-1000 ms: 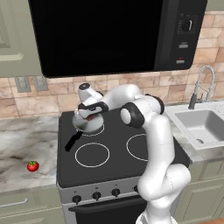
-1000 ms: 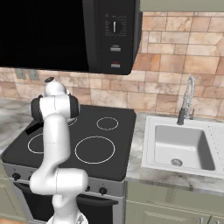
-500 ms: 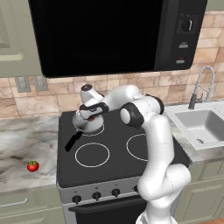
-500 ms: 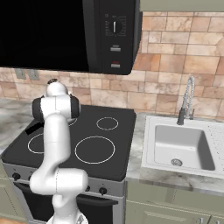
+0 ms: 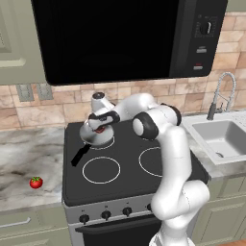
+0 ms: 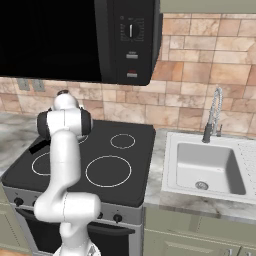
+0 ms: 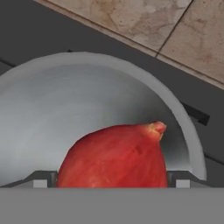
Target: Place the pan on the rear left burner on the stove. Then place the tomato and the onion in the pan and turn on the rear left burner.
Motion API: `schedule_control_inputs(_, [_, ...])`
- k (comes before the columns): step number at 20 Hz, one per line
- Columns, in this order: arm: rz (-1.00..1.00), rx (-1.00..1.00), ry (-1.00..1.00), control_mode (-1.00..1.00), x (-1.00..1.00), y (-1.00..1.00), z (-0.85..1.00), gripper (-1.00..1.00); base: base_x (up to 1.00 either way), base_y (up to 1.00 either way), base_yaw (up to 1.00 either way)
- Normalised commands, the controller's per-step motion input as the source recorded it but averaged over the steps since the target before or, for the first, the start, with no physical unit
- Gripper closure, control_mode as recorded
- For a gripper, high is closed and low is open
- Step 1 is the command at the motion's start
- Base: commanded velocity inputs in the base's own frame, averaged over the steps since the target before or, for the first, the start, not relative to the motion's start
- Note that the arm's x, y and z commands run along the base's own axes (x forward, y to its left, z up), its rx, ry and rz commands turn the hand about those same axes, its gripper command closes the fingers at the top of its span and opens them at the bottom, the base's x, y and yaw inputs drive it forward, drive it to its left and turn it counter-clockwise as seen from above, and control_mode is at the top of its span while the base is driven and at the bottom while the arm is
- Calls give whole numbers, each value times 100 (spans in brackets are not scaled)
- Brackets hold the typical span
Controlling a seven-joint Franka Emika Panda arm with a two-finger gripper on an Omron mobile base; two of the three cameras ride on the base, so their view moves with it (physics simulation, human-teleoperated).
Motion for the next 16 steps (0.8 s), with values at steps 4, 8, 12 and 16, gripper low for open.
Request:
schedule_control_inputs(4, [0,5,0,-100,-1,0,11,-100,0,0,0])
schedule_control_inputs(8, [0,3,0,-100,-11,0,17,-100,0,0,0])
schedule_control_inputs(12, [0,1,0,-100,-7,0,16,-100,0,0,0])
schedule_control_inputs(16, [0,0,0,-100,-23,0,8,-100,0,0,0])
